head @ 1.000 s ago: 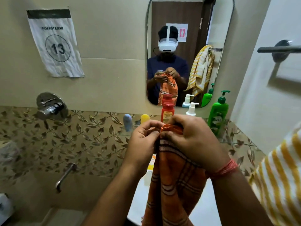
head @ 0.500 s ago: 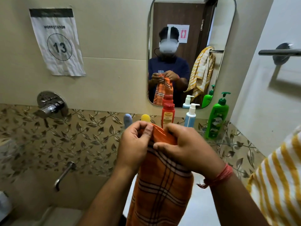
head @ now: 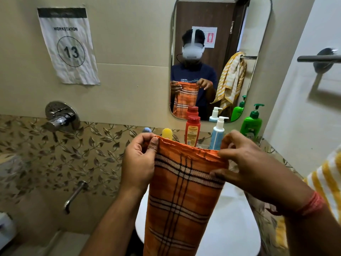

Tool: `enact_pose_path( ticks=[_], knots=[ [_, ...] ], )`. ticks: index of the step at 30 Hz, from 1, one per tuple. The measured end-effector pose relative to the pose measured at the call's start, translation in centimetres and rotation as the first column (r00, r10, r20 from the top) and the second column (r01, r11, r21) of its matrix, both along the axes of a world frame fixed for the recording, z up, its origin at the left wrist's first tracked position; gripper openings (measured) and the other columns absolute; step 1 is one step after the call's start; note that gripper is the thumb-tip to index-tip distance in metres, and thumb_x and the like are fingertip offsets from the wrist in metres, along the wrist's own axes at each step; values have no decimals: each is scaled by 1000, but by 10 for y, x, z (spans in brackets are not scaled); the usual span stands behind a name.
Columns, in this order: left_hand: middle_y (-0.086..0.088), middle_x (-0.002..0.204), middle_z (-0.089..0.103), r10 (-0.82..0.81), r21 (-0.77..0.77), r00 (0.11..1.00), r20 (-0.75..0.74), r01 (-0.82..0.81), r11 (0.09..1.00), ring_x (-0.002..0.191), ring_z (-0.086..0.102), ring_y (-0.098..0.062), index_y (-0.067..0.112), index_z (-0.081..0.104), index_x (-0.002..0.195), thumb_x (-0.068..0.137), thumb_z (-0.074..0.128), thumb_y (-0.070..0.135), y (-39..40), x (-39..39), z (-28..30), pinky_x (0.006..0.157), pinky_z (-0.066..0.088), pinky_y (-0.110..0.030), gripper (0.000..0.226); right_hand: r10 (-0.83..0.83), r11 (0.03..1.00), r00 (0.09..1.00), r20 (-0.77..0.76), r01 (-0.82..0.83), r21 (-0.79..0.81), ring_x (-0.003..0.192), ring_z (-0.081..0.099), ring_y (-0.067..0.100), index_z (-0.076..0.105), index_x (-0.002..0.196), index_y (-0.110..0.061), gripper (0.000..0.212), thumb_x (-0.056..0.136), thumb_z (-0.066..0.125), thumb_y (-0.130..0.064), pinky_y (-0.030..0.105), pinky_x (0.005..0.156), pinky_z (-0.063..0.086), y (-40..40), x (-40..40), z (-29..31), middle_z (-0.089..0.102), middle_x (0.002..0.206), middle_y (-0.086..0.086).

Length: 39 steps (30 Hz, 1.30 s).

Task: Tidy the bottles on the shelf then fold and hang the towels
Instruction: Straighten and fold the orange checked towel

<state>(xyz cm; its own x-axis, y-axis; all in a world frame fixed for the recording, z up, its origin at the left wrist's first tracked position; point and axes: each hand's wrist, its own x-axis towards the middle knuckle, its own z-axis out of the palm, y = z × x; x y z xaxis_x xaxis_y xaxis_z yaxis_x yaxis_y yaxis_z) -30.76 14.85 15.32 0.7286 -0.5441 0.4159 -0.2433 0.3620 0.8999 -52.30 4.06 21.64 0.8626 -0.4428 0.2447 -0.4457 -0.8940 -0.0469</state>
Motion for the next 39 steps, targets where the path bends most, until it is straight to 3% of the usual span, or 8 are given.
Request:
enact_pose_path(
  ticks=[6, 12, 17, 20, 25, 30, 32, 39],
  knots=[
    [1, 89, 74, 68, -37, 997, 40, -67, 997, 85, 71, -13, 20, 69, 99, 99, 56, 23, -2, -5, 9, 70, 59, -24, 13, -18, 727, 786, 618, -414, 547, 88, 71, 15, 61, 92, -19, 15, 79, 67, -23, 26, 70, 59, -4, -5, -9, 70, 91, -5],
    [3, 92, 73, 9, -116, 998, 64, -1, 993, 87, 70, -14, 26, 66, 103, 91, 58, 37, -3, -11, 27, 74, 60, -37, 19, -207, 721, 454, 866, -528, 449, 92, 72, 22, 56, 119, -18, 34, 88, 64, -6, 32, 71, 60, 1, 8, -15, 70, 95, -1],
    [-8, 126, 67, -490, 48, 871, -23, 491, 870, 116, 67, -27, 24, 47, 137, 59, 76, 68, -2, -2, 10, 89, 59, -43, 93, -213, 741, 362, 907, -545, 392, 97, 70, 27, 49, 130, -13, 43, 91, 65, -5, 34, 76, 59, -8, 10, -8, 66, 108, 17],
    [-2, 104, 78, -484, 138, 875, -33, 483, 864, 101, 74, -21, 16, 65, 108, 70, 79, 41, -5, -13, 0, 90, 60, -43, 48, -266, 654, 293, 918, -645, 395, 103, 68, 27, 43, 135, -9, 50, 91, 65, -9, 35, 79, 57, -17, 12, -7, 65, 111, 14],
    [-3, 100, 79, -380, -59, 923, -67, 376, 925, 98, 75, -25, 21, 70, 98, 82, 72, 19, -15, -31, 24, 87, 60, -45, 16, -217, 395, 668, 712, -607, 690, 114, 65, 31, 51, 129, -19, 64, 73, 81, -22, 46, 90, 57, -23, 0, -48, 69, 121, 8],
    [-7, 114, 73, -618, 150, 786, -3, 611, 777, 113, 68, -31, 20, 64, 117, 64, 83, 58, -8, -7, 15, 94, 57, -48, 68, -397, 428, 488, 778, -651, 627, 102, 71, 27, 64, 109, -17, 34, 76, 68, -9, 38, 81, 60, -12, 18, -50, 76, 104, 3],
    [-6, 114, 74, -675, 296, 737, -22, 650, 700, 112, 68, -30, 22, 66, 116, 66, 85, 49, -1, -2, 0, 93, 58, -44, 60, -398, 433, 447, 801, -678, 594, 98, 73, 24, 63, 108, -16, 29, 80, 67, -8, 38, 78, 61, -15, 21, -34, 77, 101, 2],
    [-9, 97, 78, -501, -2, 852, -153, 506, 862, 94, 75, -29, 11, 68, 104, 82, 71, 20, -10, -22, 11, 74, 60, -31, 23, -331, 180, 610, 720, -709, 682, 111, 66, 35, 70, 114, -18, 52, 65, 85, -9, 44, 87, 56, -15, 7, -83, 71, 117, 15]
  ],
)
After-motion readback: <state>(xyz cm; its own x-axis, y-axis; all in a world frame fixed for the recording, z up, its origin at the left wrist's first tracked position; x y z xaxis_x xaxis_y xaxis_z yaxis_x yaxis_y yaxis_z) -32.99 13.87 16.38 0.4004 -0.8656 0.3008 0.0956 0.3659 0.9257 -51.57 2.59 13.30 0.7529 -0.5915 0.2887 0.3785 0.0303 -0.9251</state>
